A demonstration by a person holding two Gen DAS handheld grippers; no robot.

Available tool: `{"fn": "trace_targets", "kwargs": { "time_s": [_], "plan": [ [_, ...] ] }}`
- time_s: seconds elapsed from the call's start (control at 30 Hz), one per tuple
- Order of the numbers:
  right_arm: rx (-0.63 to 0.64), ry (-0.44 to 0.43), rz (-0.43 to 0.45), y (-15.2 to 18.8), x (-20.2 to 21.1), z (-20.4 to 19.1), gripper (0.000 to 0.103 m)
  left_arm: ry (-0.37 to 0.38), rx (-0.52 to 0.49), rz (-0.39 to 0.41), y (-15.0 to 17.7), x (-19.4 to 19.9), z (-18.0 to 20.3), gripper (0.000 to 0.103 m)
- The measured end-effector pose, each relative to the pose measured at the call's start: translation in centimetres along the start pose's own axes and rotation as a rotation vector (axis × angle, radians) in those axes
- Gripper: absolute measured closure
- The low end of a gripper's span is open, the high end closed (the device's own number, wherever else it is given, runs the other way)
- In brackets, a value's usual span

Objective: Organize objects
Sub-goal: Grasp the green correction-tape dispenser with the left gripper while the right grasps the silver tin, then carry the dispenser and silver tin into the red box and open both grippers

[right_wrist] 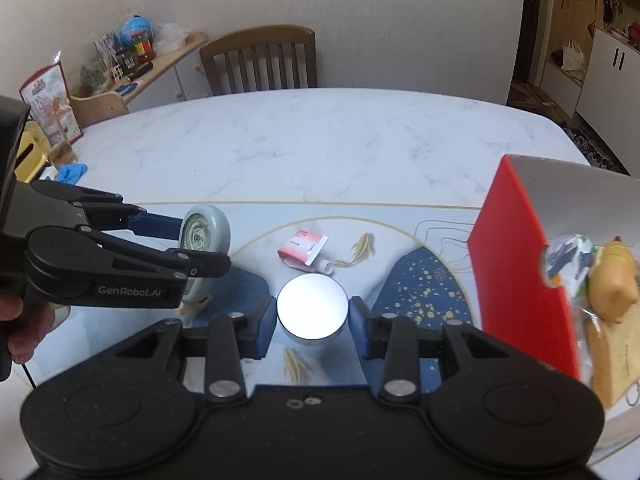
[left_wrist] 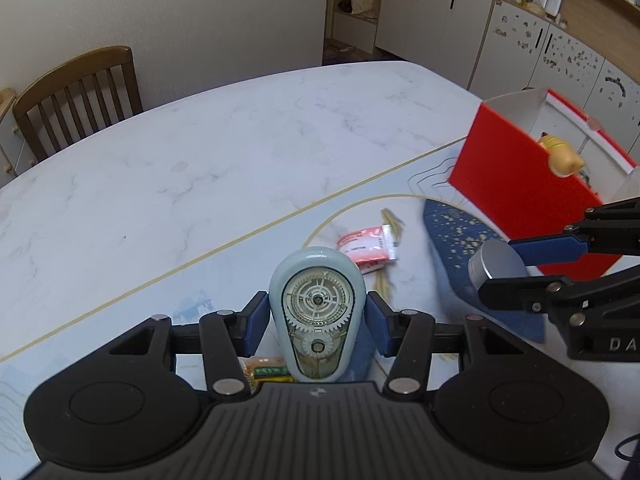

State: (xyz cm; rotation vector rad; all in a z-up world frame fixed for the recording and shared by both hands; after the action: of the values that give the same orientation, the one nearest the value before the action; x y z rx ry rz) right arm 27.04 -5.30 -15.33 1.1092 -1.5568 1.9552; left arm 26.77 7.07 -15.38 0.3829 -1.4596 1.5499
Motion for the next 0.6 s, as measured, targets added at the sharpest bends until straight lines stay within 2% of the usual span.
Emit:
{"fn": "trace_targets", "kwargs": {
  "time_s": [0.3, 0.6],
  "plan": [
    [-0.008, -0.014, 0.028, 0.3, 3.4, 2.6, 0.065, 0.032, -0.034, 0.021, -0.3, 2.6, 4.2, 0.052],
    [-0.024, -0.001, 0.058, 1.0, 6.2, 6.9, 0.065, 0.083, -0.067, 0.045, -1.5, 3.8, 9.5, 0.052]
  ]
}}
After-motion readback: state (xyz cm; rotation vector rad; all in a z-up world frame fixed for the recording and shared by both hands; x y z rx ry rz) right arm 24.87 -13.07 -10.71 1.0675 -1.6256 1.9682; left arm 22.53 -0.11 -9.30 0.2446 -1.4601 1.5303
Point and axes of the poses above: each gripper's, at about its wrist camera, not at the fingertips, and x roughly against the way its jaws point, z to its right, y to its underside, the point moved 8 cm from there along -x, roughly the way its jaws point, and after that the axes turned 14 degrees about y, right-handed, at the moved point
